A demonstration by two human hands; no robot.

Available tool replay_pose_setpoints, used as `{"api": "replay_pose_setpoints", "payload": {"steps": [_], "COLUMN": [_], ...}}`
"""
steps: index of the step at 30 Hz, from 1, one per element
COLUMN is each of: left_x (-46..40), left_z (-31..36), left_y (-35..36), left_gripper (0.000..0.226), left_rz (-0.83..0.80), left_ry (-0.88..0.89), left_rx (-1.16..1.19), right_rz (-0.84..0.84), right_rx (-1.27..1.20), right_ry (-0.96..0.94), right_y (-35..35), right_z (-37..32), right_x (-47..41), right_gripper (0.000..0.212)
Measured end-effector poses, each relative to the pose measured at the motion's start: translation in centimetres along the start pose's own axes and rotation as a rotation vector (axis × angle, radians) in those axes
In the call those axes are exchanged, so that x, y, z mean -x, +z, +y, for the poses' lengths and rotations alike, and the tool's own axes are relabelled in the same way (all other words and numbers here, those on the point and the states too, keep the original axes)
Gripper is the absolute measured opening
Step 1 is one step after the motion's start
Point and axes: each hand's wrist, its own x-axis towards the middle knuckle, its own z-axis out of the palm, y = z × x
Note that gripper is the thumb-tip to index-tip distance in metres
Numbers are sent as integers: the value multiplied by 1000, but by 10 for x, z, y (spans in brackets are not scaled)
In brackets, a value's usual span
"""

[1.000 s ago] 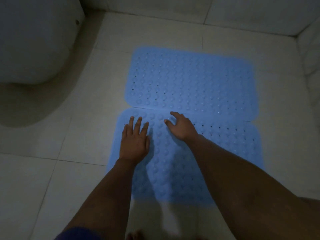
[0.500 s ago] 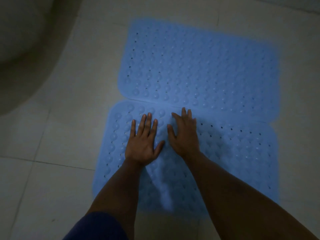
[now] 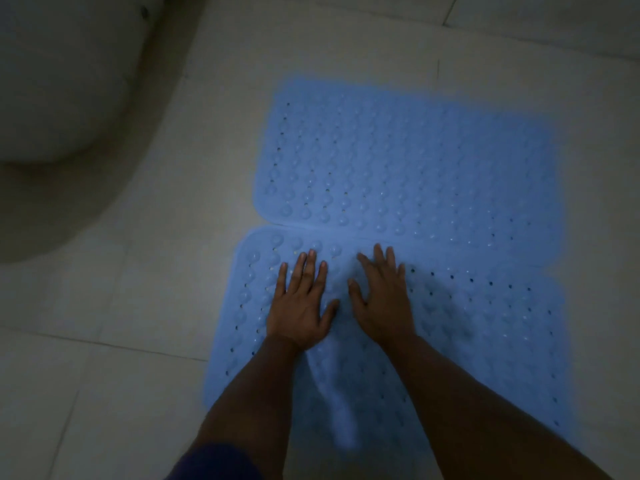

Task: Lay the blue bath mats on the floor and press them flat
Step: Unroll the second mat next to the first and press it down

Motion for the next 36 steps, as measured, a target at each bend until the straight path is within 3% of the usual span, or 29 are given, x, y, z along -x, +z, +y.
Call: {"api": "replay_pose_setpoints", "payload": {"steps": [2,4,6,10,17,31,36], "left_x": [-2,-1,6,39,77,87,113], "left_z": [-1,-13,-37,-75,-105,-120,-113], "left_y": [-25,-51,-67,-70,-40,-20,-29], "left_gripper": [75,68,53,52,58,55,57], "left_rz": [-74,-29,133,161,218,264,237], "left_ry": [-15,-35,-91,-236,-385,-458,-421], "left_rx": [161,231,145,29,34,48,19], "right_rz": [-55,-134,-196,-334,-177,-76,-240], "right_rx": [-32,-55,-48,62,212,260,202], "right_ry": [51,85,75,-15,-96,-129,-80], "right_y": [-20,-32,-30,16,110,120,110], "right_z": [-17,-38,-60,-105,-139,-137,-142], "right_x": [-4,-10,-14,-14,7,9,6], "right_gripper": [60,53,48,54,80,85,102]}}
